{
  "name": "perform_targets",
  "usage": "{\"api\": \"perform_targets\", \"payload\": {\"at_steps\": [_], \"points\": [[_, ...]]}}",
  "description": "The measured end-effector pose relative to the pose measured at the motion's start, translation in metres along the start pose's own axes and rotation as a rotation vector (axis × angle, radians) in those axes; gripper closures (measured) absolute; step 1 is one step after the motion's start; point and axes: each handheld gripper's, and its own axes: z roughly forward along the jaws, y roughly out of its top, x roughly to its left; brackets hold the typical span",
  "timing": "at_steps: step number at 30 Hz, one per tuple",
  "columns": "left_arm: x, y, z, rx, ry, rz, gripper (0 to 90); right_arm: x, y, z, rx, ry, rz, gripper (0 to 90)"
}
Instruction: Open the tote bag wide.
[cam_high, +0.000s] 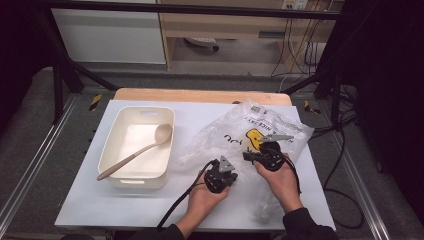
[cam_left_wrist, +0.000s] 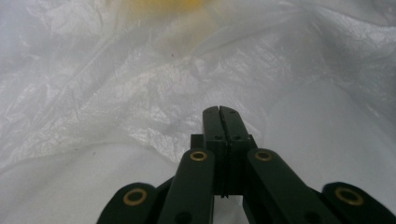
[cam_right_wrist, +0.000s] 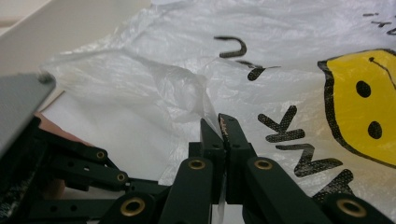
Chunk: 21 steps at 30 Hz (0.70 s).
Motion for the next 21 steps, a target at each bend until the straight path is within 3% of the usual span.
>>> {"api": "perform_targets", "payload": {"at_steps": [11,21], "points": [[0.0,0.0,-0.001,0.01,-0.005,0.011,90.0,-0.011,0.02,-0.011,-0.023,-0.026,-0.004,90.0],[0.004,-0.003,-0.005,0.02,-0.036,0.021,90.0,-0.03,0.037,-0.007,-0.039,-0.038,0.024,90.0]]}}
